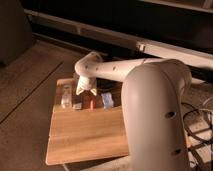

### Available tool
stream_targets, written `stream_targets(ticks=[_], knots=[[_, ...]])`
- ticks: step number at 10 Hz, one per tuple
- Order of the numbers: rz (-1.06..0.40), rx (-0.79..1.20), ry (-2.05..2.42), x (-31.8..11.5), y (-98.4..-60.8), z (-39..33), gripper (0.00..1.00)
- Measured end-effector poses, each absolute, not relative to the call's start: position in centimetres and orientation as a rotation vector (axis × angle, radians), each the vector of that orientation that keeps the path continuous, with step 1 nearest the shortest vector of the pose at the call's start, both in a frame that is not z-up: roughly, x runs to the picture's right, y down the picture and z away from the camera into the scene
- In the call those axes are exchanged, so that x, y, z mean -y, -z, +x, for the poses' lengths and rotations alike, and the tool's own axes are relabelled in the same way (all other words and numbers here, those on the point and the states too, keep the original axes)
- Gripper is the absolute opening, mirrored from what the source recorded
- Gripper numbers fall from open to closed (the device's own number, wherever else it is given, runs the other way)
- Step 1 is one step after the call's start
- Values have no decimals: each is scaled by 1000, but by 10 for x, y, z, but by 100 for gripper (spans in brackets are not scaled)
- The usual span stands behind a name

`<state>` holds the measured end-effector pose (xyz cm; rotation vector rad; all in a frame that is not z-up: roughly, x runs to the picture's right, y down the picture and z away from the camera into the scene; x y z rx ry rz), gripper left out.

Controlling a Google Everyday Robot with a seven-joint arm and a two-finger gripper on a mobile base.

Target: Place the pepper in the ceramic bowl

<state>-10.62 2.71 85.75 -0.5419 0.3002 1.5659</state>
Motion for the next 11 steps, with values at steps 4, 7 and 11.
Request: stream_targets(ticks=[4,7,11], knots=[[-585,-392,-1607,-49,-884,-107,65],[-585,-418,-1525,-57,-908,-116,65],[-534,-423,-1399,-47,-924,-108,65]])
